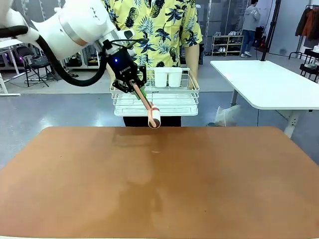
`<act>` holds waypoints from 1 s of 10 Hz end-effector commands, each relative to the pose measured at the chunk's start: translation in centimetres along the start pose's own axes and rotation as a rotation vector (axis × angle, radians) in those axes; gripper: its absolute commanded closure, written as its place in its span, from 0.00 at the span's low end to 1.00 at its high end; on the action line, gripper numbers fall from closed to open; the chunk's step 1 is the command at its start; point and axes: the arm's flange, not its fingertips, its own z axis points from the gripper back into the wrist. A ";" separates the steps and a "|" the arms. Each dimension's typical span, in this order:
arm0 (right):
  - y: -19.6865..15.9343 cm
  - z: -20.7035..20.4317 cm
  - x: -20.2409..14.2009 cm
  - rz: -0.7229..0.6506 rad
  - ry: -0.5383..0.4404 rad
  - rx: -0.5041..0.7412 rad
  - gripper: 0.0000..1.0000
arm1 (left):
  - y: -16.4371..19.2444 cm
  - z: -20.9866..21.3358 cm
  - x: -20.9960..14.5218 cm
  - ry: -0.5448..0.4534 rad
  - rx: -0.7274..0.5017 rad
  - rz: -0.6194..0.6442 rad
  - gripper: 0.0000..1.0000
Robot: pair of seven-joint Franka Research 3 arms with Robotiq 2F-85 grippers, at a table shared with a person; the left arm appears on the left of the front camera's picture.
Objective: Clean the table.
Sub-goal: Clean the table with the Lint Roller when the human lifts the Dish drying rack.
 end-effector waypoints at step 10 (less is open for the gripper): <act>0.3 0.0 0.0 -0.003 -0.008 0.003 0.00 | 20.2 21.7 -6.5 -0.007 0.245 0.025 0.79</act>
